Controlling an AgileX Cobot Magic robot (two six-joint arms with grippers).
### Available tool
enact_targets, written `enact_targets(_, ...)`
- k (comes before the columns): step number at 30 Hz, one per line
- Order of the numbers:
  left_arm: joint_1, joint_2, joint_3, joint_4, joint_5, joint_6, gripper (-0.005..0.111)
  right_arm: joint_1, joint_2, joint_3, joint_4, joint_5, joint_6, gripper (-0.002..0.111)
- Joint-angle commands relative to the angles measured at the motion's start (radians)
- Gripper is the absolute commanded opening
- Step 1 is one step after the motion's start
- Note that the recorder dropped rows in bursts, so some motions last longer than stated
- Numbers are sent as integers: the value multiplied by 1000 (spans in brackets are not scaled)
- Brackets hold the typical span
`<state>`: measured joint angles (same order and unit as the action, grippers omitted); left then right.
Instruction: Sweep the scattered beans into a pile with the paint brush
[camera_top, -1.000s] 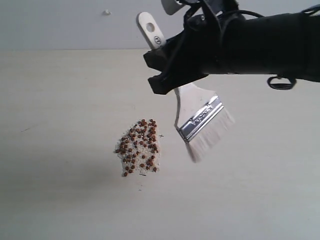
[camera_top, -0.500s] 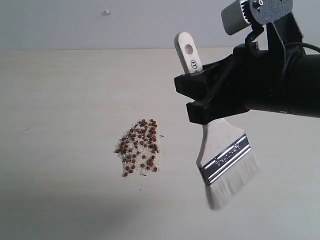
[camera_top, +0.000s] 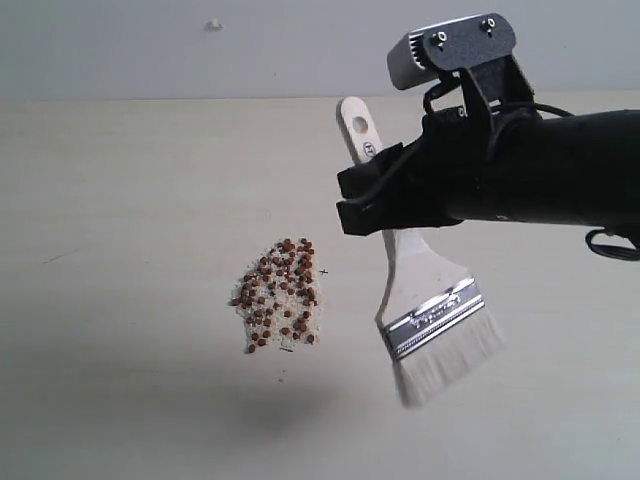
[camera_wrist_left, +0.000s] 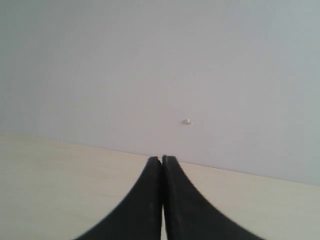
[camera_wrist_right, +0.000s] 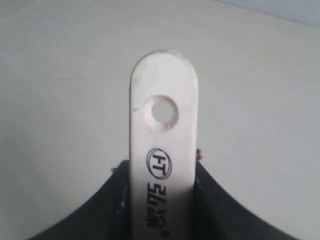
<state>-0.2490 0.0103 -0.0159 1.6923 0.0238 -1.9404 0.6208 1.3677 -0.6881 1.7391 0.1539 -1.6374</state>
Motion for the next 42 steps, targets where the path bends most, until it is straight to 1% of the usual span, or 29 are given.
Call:
enact_targets(1,-5,1,3,0,1,-1,0,-4,13,-75,5,-147,-90,0)
enact_targets(6,-5,1,3,0,1,-1,0,-4,-13,-109,5,-171,-206,0)
enact_targets(10,-5,1,3,0,1,-1,0,-4,-9,-107,5,-154,-216,0)
enact_targets(15,-5,1,3,0,1,-1,0,-4,21,-107,5,-2,-127,0)
enact_targets(18,-5,1,3,0,1,-1,0,-4,55,-107,5,7,-61,0)
enact_targets(22,-5,1,3,0,1,-1,0,-4,85,-107,5,4,-74,0)
enact_targets(28,-5,1,3,0,1,-1,0,-4,83,-107,5,-154,-151,0)
enact_targets(34,-5,1,3,0,1,-1,0,-4,83,-107,5,-427,-257,0)
enact_targets(36,-5,1,3,0,1,-1,0,-4,83,-107,5,-485,-257,0)
enact_targets(38,-5,1,3,0,1,-1,0,-4,83,-107,5,-455,-257,0)
enact_targets(42,-5,1,3,0,1,-1,0,-4,83,-107,5,-246,-253,0)
